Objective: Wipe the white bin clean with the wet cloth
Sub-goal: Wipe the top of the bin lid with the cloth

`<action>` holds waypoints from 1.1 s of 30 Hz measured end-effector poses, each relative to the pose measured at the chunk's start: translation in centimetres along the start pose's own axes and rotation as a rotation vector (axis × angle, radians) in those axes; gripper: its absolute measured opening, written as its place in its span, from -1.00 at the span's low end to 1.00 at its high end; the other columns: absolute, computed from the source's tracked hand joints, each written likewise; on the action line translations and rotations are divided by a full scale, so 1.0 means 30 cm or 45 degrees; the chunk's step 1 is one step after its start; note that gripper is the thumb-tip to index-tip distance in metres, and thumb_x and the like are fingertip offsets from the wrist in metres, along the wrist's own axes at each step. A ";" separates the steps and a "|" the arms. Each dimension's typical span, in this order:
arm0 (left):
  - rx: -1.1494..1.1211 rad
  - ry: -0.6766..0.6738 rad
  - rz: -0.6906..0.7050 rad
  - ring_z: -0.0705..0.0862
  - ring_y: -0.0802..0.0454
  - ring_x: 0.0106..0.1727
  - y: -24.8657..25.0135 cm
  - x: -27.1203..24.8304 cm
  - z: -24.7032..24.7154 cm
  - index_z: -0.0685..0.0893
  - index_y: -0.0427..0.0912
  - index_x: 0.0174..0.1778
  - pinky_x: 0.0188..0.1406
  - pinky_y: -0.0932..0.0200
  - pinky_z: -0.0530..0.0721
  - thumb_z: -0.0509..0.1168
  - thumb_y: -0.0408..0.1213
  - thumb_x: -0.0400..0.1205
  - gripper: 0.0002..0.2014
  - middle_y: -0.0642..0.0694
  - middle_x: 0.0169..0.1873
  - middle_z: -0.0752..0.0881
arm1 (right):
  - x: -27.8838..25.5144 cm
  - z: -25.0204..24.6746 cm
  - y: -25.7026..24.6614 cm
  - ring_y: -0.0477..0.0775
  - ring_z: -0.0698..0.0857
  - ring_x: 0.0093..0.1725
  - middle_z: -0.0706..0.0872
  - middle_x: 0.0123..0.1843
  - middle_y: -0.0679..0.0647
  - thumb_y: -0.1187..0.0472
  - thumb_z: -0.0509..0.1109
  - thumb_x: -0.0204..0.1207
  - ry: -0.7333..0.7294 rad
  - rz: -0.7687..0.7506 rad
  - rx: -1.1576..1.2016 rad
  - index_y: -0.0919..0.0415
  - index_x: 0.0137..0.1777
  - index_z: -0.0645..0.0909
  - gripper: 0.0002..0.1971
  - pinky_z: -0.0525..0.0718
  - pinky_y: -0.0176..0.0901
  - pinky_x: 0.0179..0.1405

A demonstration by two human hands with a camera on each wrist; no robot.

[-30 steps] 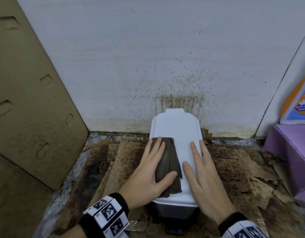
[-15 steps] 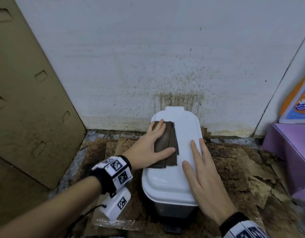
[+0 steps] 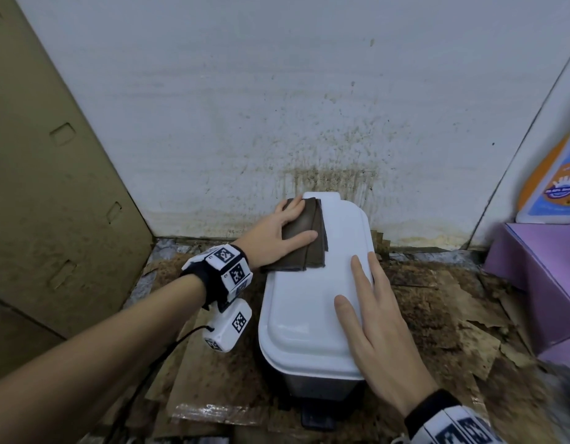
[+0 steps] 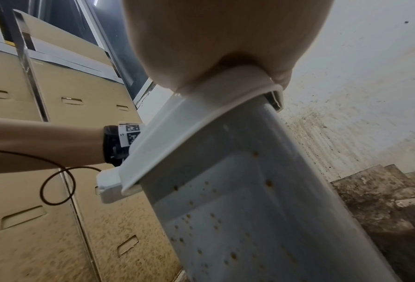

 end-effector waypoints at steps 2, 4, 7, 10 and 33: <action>-0.027 0.016 -0.001 -0.12 0.19 0.81 0.002 -0.015 0.005 0.11 -0.07 0.82 0.79 -0.02 0.12 0.34 0.07 0.73 -0.19 0.19 0.80 -0.02 | -0.001 0.001 0.001 -0.28 -0.25 0.74 -0.44 0.68 -0.51 -0.53 -0.20 0.55 -0.002 -0.002 -0.005 -0.41 0.71 -0.30 -0.25 0.02 -0.12 0.69; -0.076 0.035 -0.009 -0.14 0.18 0.81 0.009 -0.039 0.016 0.10 -0.07 0.82 0.79 -0.06 0.11 0.35 0.04 0.73 -0.19 0.18 0.80 -0.03 | -0.001 0.002 0.003 -0.28 -0.25 0.74 -0.43 0.69 -0.49 -0.47 -0.17 0.62 -0.003 0.003 -0.001 -0.39 0.72 -0.28 -0.29 0.02 -0.10 0.71; -0.119 0.056 -0.012 -0.16 0.21 0.80 0.025 -0.100 0.036 0.11 -0.07 0.82 0.79 -0.09 0.15 0.36 0.01 0.73 -0.19 0.17 0.80 -0.03 | -0.002 0.002 0.004 -0.27 -0.24 0.74 -0.41 0.70 -0.47 -0.48 -0.18 0.61 0.015 -0.014 -0.005 -0.37 0.73 -0.27 -0.28 0.00 -0.13 0.71; -0.174 0.071 -0.008 -0.17 0.29 0.79 0.041 -0.188 0.066 0.10 -0.01 0.82 0.78 -0.08 0.21 0.37 0.02 0.71 -0.18 0.24 0.79 -0.03 | -0.006 0.003 0.008 -0.26 -0.24 0.75 -0.41 0.71 -0.45 -0.49 -0.20 0.58 0.030 -0.027 -0.013 -0.36 0.73 -0.27 -0.26 -0.03 -0.15 0.70; 0.081 0.030 0.023 -0.49 0.37 0.69 0.140 -0.395 0.188 -0.17 0.03 0.82 0.65 0.35 -0.24 0.04 0.20 0.75 -0.20 0.32 0.75 -0.34 | 0.002 0.010 0.026 -0.28 -0.22 0.75 -0.35 0.76 -0.32 -0.46 -0.24 0.60 0.074 -0.068 0.026 -0.18 0.79 -0.17 -0.21 -0.01 -0.08 0.76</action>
Point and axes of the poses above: each hand's wrist, its own x-axis towards the middle knuckle, its own z-axis out of the palm, y = z × x, the point moved 6 cm from there along x, towards the middle knuckle
